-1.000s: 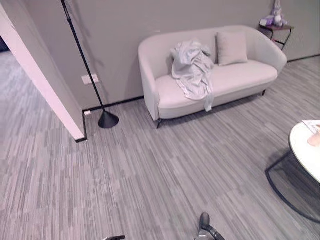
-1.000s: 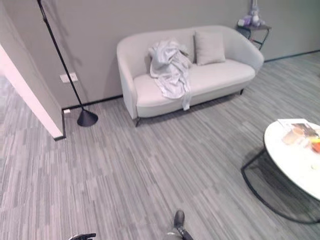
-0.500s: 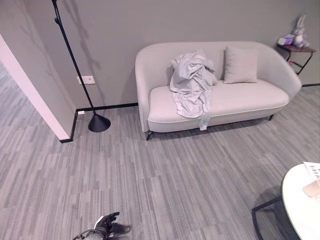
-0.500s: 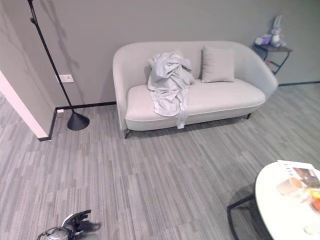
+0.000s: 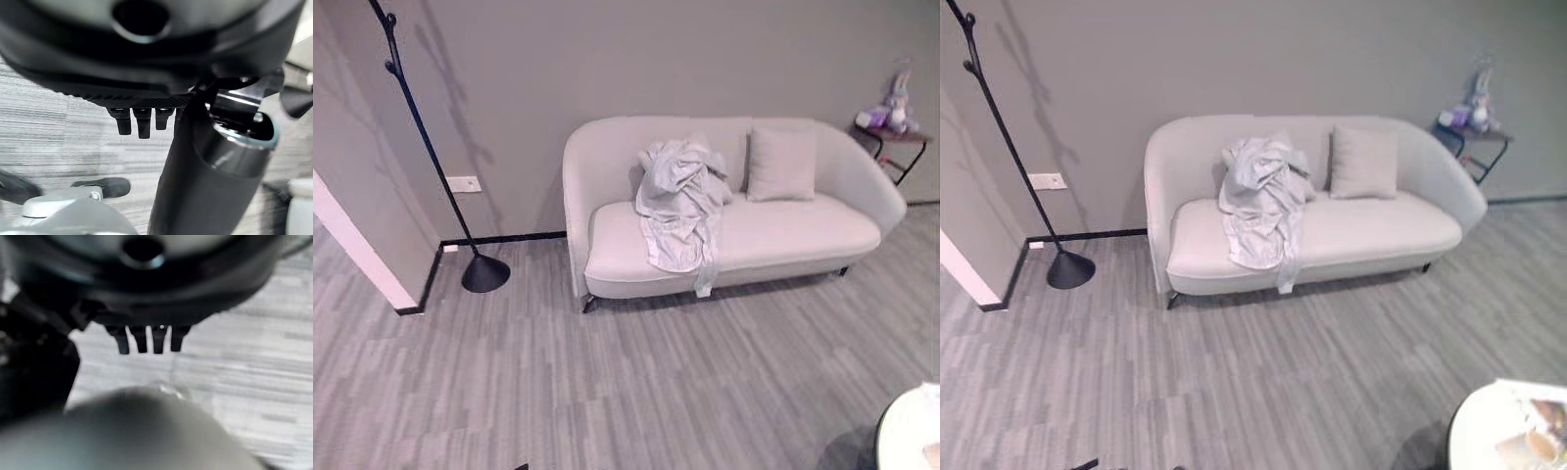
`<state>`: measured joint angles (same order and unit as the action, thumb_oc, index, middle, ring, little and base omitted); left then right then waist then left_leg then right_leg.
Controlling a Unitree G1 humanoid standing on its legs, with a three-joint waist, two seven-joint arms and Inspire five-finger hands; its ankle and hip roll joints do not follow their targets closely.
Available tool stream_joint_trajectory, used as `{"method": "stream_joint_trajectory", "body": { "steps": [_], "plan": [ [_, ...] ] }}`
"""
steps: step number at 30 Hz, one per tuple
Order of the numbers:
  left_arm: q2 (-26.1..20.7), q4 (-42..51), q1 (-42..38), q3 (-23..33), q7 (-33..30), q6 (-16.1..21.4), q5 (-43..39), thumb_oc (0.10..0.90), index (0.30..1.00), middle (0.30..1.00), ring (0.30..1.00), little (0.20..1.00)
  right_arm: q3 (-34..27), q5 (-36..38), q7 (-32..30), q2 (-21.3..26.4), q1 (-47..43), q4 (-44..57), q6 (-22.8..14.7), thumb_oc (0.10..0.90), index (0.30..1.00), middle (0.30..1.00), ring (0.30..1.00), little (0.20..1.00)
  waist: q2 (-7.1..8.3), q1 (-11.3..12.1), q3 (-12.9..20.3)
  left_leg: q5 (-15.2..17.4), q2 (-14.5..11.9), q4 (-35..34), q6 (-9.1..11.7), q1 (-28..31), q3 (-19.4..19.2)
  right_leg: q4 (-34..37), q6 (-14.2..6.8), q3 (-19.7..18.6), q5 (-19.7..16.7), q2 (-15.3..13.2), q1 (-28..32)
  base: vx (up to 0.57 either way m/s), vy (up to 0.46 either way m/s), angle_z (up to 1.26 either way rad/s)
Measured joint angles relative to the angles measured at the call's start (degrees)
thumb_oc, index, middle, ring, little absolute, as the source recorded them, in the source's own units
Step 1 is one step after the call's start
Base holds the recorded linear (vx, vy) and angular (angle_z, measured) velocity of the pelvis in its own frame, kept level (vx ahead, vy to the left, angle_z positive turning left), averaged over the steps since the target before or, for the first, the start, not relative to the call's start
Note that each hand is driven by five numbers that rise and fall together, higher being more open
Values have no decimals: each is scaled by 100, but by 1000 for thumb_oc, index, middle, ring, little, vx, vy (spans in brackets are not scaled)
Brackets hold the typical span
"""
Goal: Hang the clothes on the sofa on the clothes rack.
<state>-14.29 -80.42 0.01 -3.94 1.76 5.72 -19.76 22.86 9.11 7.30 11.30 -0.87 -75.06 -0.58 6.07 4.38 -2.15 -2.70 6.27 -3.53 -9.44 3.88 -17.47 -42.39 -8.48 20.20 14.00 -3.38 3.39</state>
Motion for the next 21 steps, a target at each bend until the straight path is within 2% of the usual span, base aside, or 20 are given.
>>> {"method": "stream_joint_trajectory", "body": {
  "steps": [1, 2, 3, 4, 5, 6, 7, 8, 9, 10, 11, 12, 13, 14, 15, 16, 17, 18, 20, 21],
  "plan": [
    [41, 91, -99, -167, -21, -43, 46, 800, 900, 900, 900, 900, -266, 65, 19, 72, -1, 63, 2, 800, 900, 900, 900, 900, -24, -111, -50, 260, 86, 45, -51, 117, 144, -783, -286, -27, -76, -446, -515, 270, -52, 45],
    [72, 230, -121, -435, -24, -67, 92, 800, 900, 900, 900, 900, -474, 152, -20, 94, -19, 101, 12, 800, 900, 900, 900, 900, -71, -197, -97, 254, 155, 108, 23, 205, 256, -1686, -236, -46, -185, -934, -976, 266, -112, 61],
    [60, 311, -170, -616, -4, -34, 162, 800, 900, 900, 900, 900, -549, 217, -28, 118, -26, 136, 13, 800, 900, 900, 900, 900, -132, -275, -106, 288, 139, 105, -2, 333, 313, -1949, -207, -161, -214, -1139, -1252, 367, -206, 56],
    [101, 303, -281, -608, -12, -27, 183, 800, 900, 900, 900, 900, -644, 350, -55, 148, -36, 189, -3, 800, 900, 900, 900, 900, -229, -246, -172, 342, 82, 116, 11, 508, 307, -1842, -321, -320, -245, -1183, -1400, 372, -293, 36],
    [122, 375, -358, -752, -48, -72, 183, 800, 900, 900, 900, 900, -726, 385, -166, 235, -2, 412, 74, 800, 900, 900, 900, 900, -401, -294, -226, 558, -36, 102, 114, 630, 472, -1554, -105, -357, -160, -1175, -1571, 273, -300, 45],
    [126, 520, -440, -874, -113, -31, 187, 800, 900, 900, 900, 900, -765, 536, -257, 422, 57, 1017, 87, 800, 900, 900, 900, 900, -566, -392, -342, 540, -228, 62, 278, 775, 556, 24, 177, -467, -86, -1016, -1602, 242, -306, 47],
    [134, 510, -491, -881, -122, 17, 187, 800, 900, 900, 900, 900, -763, 585, -277, 447, 89, 1255, 50, 800, 900, 900, 900, 900, -564, -426, -352, 561, -281, 115, 308, 791, 552, 818, 280, -570, -184, -962, -1631, 232, -307, 52],
    [146, 618, -508, -897, -136, 38, 199, 800, 900, 900, 900, 900, -766, 594, -288, 489, 148, 1555, 95, 800, 900, 900, 900, 900, -604, -489, -358, 652, -394, 123, 465, 910, 573, 1425, 382, -653, -276, -935, -1668, 209, -317, 21],
    [183, 649, -489, -925, -144, 41, 239, 800, 900, 900, 900, 900, -765, 586, -334, 564, 255, 2097, 143, 800, 900, 900, 900, 900, -670, -505, -336, 759, -524, 98, 637, 965, 589, 2372, 354, -909, -556, -769, -1624, 242, -331, 9],
    [227, 618, -503, -924, -157, 33, 344, 800, 900, 900, 900, 900, -826, 564, -399, 650, 356, 2767, 161, 800, 900, 900, 900, 900, -735, -528, -359, 815, -618, 98, 727, 971, 628, 3320, 238, -1320, -1023, -679, -1622, 249, -325, 5],
    [278, 573, -553, -924, -161, 22, 447, 800, 900, 900, 900, 900, -1048, 511, -421, 693, 480, 3355, 174, 800, 900, 900, 900, 900, -795, -552, -377, 847, -698, 83, 783, 966, 708, 4012, 145, -1642, -1384, -688, -1611, 314, -360, 20],
    [352, 486, -618, -917, -160, 21, 551, 800, 900, 900, 900, 900, -1295, 465, -491, 728, 601, 3902, 168, 800, 900, 900, 900, 900, -804, -614, -387, 843, -742, 47, 803, 976, 772, 4597, 51, -1908, -1731, -822, -1606, 330, -385, 38],
    [430, 413, -641, -867, -153, 21, 668, 800, 900, 900, 900, 900, -1492, 332, -569, 767, 654, 4311, 175, 800, 900, 900, 900, 900, -837, -687, -420, 849, -786, 18, 839, 1020, 860, 4821, -6, -2029, -1925, -993, -1611, 369, -419, 66],
    [494, 378, -597, -783, -151, 14, 756, 800, 900, 900, 900, 900, -1676, 180, -685, 843, 742, 4636, 178, 800, 900, 900, 900, 900, -861, -788, -436, 915, -914, 16, 987, 1167, 926, 4817, -40, -2029, -2008, -1176, -1467, 415, -513, 78],
    [461, 399, -476, -652, -142, 17, 866, 800, 900, 900, 900, 900, -1796, -12, -772, 884, 817, 4713, 217, 800, 900, 900, 900, 900, -747, -792, -443, 980, -1023, 29, 1101, 1407, 961, 4776, -170, -1795, -1861, -1270, -1046, 394, -542, 73],
    [503, 385, -384, -527, -162, 13, 888, 800, 900, 900, 900, 900, -1910, -152, -814, 996, 815, 4644, 288, 800, 900, 900, 900, 900, -736, -723, -470, 1001, -1257, 58, 1133, 1612, 989, 4721, -364, -1570, -2461, -1143, -852, 386, -607, 71],
    [591, 389, -238, -420, -160, 17, 911, 800, 900, 900, 900, 900, -2084, -330, -932, 1163, 806, 4467, 359, 800, 900, 900, 900, 900, -909, -715, -369, 928, -1558, 263, 1241, 1595, 1030, 4540, -246, -1373, -2611, -881, -736, 396, -730, 60],
    [650, 517, -89, -236, -125, 46, 867, 800, 900, 900, 900, 900, -2461, -627, -1166, 1495, 719, 4389, 495, 800, 900, 900, 900, 900, -978, -520, -312, 403, -2025, 1039, 1515, 1193, 932, 4098, 193, -1250, -2171, -505, -791, 388, -744, 42],
    [538, 439, -13, 97, -204, 24, 832, 800, 900, 900, 900, 900, -2758, -793, -1336, 1568, 464, 4468, 517, 800, 900, 900, 900, 900, -834, -497, -326, -332, -2317, 1905, 1681, 648, 1140, 4026, 528, -1142, -1953, -226, -771, 351, -633, 6],
    [443, 361, 50, 216, -240, -1, 773, 800, 900, 900, 900, 900, -2896, -873, -1469, 1584, 405, 4583, 519, 800, 900, 900, 900, 900, -717, -498, -374, -910, -2456, 2571, 1637, 227, 1310, 4096, 794, -1020, -1776, -98, -613, 308, -517, 24]
  ]
}}
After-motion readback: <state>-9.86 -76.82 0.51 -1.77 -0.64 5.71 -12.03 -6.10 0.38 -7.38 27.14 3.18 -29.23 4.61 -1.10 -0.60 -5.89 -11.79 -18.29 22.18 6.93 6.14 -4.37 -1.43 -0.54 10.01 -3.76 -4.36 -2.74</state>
